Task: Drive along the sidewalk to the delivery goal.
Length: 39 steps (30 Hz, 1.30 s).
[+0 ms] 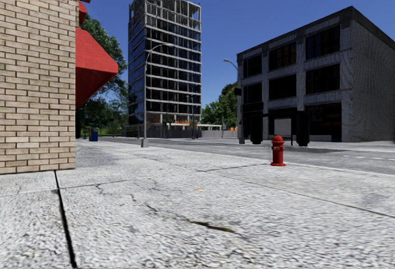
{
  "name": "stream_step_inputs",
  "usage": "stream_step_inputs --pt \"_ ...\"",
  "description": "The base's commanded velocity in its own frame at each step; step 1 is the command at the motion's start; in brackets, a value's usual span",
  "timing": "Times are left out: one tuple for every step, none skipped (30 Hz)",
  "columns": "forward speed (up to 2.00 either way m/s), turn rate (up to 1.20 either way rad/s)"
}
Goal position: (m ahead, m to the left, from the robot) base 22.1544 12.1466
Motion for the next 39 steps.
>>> stream_step_inputs --pt "2.0 0.47" --pt "2.0 0.47" --pt "2.0 0.47" --pt "2.0 0.47" --pt "2.0 0.47" --pt "2.0 0.47" --pt "2.0 0.47" --pt "2.0 0.47" --pt "2.0 0.47" --pt "2.0 0.47" --pt "2.0 0.46" --pt "2.0 0.46" --pt "2.0 0.46" --pt "2.0 0.46" --pt "2.0 0.46" --pt "2.0 0.46" --pt "2.0 0.46" --pt "2.0 0.46" --pt "2.0 0.46" --pt "2.0 0.46" --pt "2.0 0.43" --pt "2.0 0.32" --pt "2.0 0.32" --pt "2.0 0.0" --pt "2.0 0.0" --pt "2.0 0.0" --pt "2.0 0.0" --pt "2.0 0.0" --pt "2.0 0.0" --pt "2.0 0.0" --pt "2.0 0.0" --pt "2.0 0.0" --pt "2.0 0.0" --pt "2.0 0.0" --pt "2.0 0.0" --pt "2.0 0.0" --pt "2.0 0.0" --pt "2.0 0.0" --pt "2.0 0.0"
